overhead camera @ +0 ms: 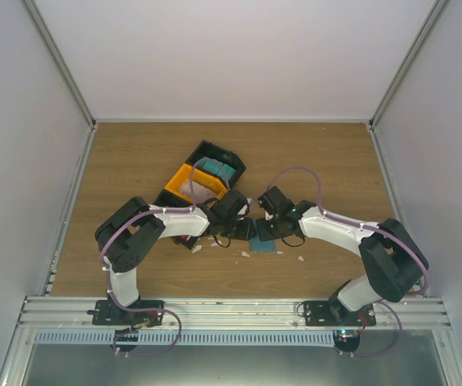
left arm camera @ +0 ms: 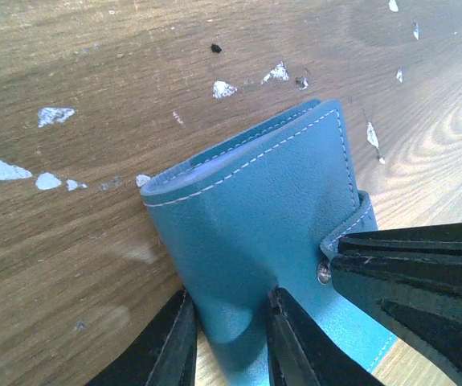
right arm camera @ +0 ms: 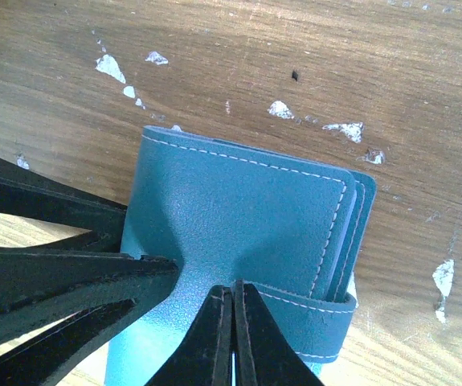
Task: Put the credit cards into the card holder
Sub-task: Close the card holder at the center of the board.
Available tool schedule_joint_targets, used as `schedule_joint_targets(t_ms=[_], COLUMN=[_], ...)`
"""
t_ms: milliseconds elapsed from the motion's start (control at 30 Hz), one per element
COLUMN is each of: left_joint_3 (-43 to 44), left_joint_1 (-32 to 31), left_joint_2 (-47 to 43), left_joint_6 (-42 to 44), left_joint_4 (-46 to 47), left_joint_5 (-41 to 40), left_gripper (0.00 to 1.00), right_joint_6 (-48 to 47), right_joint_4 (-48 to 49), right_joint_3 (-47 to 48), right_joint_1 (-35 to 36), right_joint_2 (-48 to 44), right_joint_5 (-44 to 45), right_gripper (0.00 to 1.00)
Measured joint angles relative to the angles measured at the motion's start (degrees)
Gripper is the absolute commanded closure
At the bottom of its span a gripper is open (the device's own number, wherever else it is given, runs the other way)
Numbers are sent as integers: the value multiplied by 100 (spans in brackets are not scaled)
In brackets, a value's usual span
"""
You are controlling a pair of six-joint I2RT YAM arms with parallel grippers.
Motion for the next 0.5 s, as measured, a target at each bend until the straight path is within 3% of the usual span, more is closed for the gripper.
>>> schedule_joint_targets(t_ms=[500], left_joint_3=[0], left_joint_1=[9], left_joint_2=[17], left_joint_6=[0], left_joint_4=[-17], left_joint_5=[4], left_gripper=[75], right_joint_6=[308], right_joint_4=[940], right_joint_3=[-522], right_joint_1=[0], right_joint_2=[-48], right_joint_5=[-122], right_gripper=[99])
